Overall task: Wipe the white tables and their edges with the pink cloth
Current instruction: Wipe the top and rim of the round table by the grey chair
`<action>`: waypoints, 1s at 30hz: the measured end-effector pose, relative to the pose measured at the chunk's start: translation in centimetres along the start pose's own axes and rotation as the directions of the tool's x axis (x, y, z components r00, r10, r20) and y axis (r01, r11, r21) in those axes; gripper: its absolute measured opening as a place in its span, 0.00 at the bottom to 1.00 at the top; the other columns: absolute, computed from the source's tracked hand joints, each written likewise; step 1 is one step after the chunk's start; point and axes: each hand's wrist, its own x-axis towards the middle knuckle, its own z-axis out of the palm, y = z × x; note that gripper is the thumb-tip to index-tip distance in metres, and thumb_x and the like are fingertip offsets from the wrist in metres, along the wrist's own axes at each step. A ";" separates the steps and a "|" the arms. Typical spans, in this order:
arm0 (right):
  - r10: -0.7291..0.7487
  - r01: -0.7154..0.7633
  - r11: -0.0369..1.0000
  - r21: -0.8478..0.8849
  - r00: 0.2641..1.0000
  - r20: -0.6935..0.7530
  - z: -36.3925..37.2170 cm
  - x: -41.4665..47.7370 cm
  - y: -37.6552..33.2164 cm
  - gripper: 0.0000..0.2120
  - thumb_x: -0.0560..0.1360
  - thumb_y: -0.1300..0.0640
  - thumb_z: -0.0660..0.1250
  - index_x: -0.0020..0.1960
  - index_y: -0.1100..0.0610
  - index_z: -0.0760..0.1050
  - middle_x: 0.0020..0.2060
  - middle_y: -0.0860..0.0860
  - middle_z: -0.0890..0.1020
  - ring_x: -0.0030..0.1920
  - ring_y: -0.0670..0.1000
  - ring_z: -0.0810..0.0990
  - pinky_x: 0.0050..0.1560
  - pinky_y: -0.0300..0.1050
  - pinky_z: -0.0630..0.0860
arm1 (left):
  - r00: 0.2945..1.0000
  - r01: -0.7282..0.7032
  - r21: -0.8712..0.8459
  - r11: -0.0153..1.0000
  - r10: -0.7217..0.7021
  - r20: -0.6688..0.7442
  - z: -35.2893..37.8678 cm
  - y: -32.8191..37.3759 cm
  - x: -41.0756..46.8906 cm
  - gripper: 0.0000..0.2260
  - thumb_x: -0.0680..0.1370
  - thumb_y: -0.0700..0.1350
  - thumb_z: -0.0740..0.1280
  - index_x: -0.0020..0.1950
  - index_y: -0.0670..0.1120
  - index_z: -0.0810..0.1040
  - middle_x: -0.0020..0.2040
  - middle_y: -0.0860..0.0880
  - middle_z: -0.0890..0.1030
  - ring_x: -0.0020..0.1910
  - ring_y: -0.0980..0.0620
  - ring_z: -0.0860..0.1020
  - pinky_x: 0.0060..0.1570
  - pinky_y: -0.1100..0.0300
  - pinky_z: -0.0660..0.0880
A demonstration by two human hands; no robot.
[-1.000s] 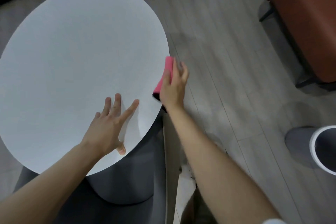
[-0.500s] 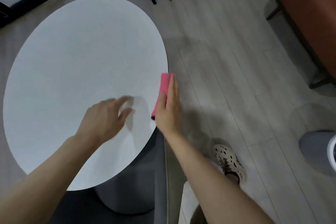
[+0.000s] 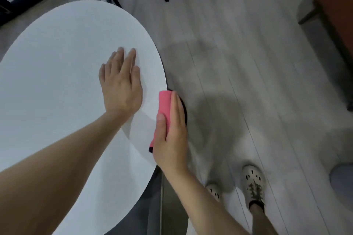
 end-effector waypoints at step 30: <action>-0.105 0.215 0.946 -0.244 0.911 0.398 -1.8 14.4 -3.6 0.28 0.91 0.52 0.56 0.88 0.49 0.52 0.86 0.38 0.53 0.85 0.44 0.57 0.81 0.36 0.61 | 1.000 0.008 -0.039 0.999 -0.008 -0.012 -0.2 0.2 -0.3 0.25 0.87 0.47 0.57 0.85 0.44 0.66 0.86 0.46 0.64 0.86 0.46 0.61 0.80 0.34 0.60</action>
